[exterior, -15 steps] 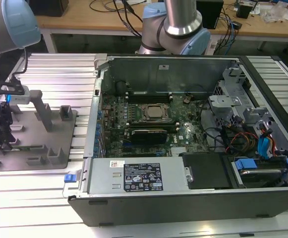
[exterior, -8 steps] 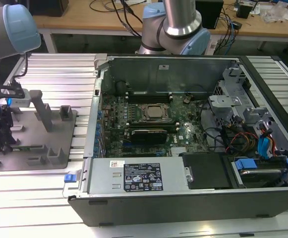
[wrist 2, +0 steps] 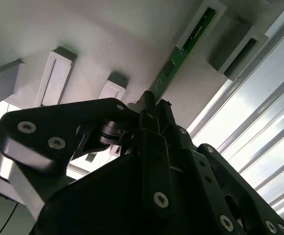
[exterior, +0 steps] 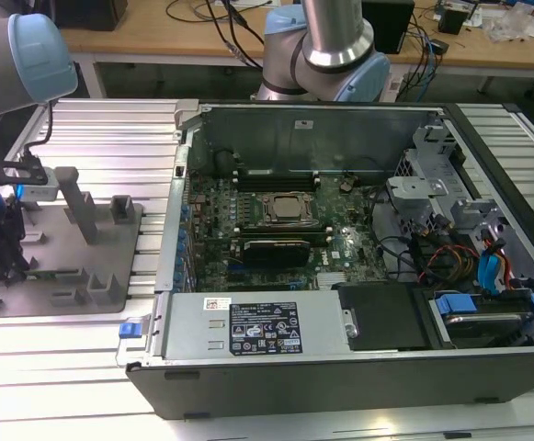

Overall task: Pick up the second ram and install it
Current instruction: 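Pick up the second ram and move it above second insertion slot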

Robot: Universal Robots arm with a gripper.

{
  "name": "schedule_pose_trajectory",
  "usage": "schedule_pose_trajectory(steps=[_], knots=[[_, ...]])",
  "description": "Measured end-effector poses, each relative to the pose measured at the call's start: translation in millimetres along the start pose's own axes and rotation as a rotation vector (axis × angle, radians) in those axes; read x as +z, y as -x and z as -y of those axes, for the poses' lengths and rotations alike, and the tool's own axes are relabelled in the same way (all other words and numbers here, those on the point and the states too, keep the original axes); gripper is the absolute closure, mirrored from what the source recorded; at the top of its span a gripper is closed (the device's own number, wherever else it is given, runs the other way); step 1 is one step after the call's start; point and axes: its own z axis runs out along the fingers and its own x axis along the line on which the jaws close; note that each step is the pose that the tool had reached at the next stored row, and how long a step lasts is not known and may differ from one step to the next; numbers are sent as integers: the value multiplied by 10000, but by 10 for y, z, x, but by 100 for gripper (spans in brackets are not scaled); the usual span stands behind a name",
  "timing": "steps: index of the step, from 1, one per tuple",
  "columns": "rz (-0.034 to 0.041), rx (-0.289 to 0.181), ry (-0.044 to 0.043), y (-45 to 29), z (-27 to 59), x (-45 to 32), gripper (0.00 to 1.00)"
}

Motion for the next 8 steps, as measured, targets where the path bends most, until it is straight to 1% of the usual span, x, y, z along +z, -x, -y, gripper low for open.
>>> schedule_pose_trajectory(steps=[3,8], knots=[[2,0,-3,1,0,-18,81],[-1,1,-1,1,-1,-22,81]])
